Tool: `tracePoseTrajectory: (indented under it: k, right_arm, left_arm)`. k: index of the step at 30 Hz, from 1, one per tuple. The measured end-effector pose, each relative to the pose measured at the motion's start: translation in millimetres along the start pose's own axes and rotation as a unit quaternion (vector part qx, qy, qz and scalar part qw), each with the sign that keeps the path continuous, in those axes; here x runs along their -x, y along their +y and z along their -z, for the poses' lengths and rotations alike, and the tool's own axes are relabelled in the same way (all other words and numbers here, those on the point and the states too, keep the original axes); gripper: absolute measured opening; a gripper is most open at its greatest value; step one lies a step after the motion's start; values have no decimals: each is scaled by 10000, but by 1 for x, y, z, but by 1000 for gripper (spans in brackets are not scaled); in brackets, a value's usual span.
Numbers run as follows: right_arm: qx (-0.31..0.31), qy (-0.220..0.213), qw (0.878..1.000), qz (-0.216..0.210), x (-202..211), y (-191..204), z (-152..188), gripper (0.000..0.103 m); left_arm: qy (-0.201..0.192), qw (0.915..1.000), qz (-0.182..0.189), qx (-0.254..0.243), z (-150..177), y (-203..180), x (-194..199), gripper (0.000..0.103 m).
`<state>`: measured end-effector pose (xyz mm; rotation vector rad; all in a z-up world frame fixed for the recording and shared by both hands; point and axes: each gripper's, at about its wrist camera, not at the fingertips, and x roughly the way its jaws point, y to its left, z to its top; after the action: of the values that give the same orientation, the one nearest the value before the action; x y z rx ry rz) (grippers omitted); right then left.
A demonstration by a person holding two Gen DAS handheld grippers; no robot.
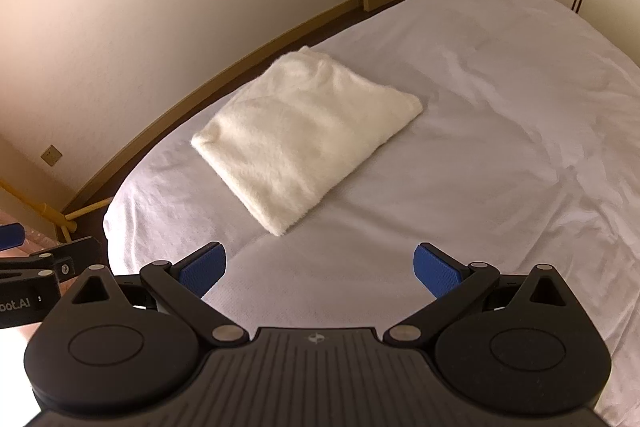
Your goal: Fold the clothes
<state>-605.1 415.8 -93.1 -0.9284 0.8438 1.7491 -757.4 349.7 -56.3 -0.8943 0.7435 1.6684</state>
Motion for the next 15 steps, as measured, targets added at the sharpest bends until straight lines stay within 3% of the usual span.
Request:
tracePoseTrajectory:
  k: [15]
  right_arm:
    - [-222,71,9996,128,-26,3,-32,103]
  left_arm:
    - [123,9990,304,-311,-39,0,-37,102]
